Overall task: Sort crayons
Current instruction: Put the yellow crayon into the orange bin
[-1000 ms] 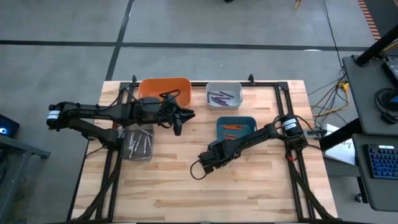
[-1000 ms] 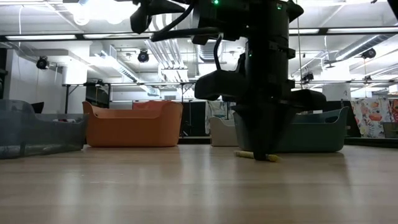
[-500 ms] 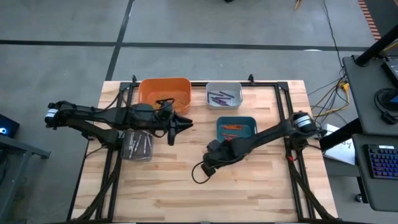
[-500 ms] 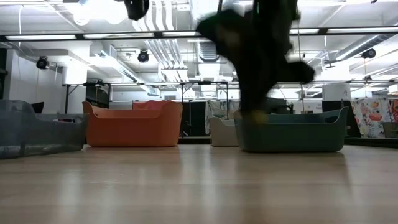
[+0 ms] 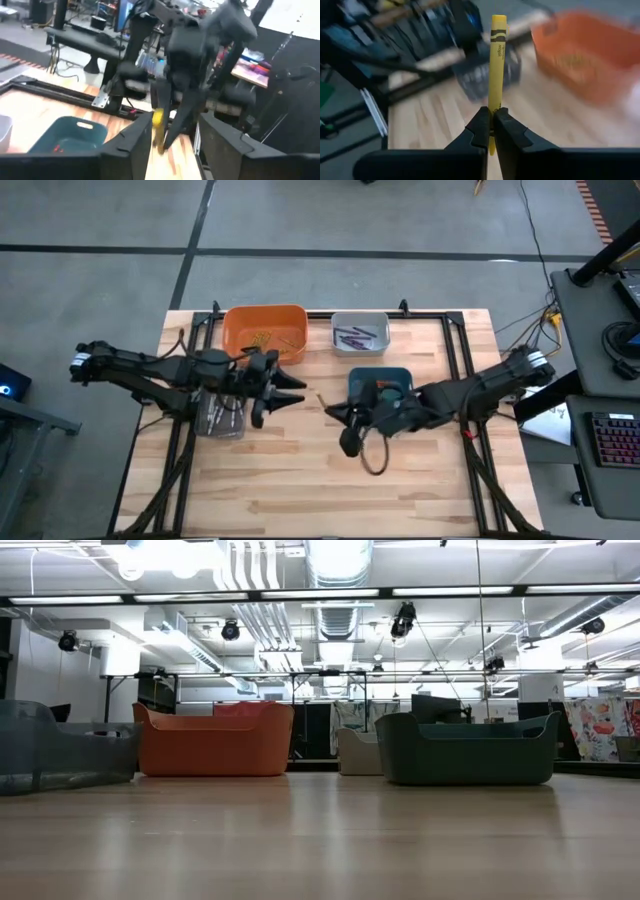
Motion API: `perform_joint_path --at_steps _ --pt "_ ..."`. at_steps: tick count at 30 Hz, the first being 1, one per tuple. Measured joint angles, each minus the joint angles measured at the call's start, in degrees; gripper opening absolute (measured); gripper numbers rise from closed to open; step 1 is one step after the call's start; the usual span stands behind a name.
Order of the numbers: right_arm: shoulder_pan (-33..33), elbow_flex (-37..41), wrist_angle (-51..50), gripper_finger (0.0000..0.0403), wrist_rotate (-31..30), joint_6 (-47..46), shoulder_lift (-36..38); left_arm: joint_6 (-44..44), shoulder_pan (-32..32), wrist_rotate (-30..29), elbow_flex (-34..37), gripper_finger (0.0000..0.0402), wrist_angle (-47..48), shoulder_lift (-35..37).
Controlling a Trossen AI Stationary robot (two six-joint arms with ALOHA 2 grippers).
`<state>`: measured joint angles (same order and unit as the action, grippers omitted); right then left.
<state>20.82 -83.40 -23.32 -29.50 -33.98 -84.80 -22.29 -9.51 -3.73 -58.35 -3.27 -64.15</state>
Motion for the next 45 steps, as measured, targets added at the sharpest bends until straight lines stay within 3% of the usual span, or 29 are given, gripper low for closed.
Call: perform_joint_path --at_steps 5,10,26,30,36,40,45 --pt "-0.1 0.0 8.9 0.0012 -0.3 11.5 1.0 2.4 -0.7 0.0 0.0 0.0159 -4.5 -1.2" --pt "-0.1 0.0 13.9 0.0012 -0.2 17.0 0.9 3.2 -1.0 0.0 0.0 0.0158 -8.1 -2.8" --pt "-1.7 0.0 15.1 0.0012 -0.1 19.0 1.1 5.3 -1.0 -0.3 0.0 0.0151 -18.6 -7.9" --pt "-1.7 0.0 15.1 0.0012 -0.1 19.0 1.1 6.8 -1.0 -3.3 0.0 0.0119 -18.8 -7.7" --pt "-1.7 0.0 15.0 0.0013 -0.1 19.0 1.1 7.8 -0.7 -3.9 0.0 0.0018 -18.7 -7.3" --pt "-1.7 -0.4 13.9 0.0018 -0.1 17.5 1.3 6.9 -0.1 -3.8 0.0 0.0014 -18.7 -7.3" --pt "-2.4 -2.1 11.8 0.0052 -0.6 15.7 1.9 6.8 2.3 -3.8 0.0 0.0004 -15.3 -6.2"
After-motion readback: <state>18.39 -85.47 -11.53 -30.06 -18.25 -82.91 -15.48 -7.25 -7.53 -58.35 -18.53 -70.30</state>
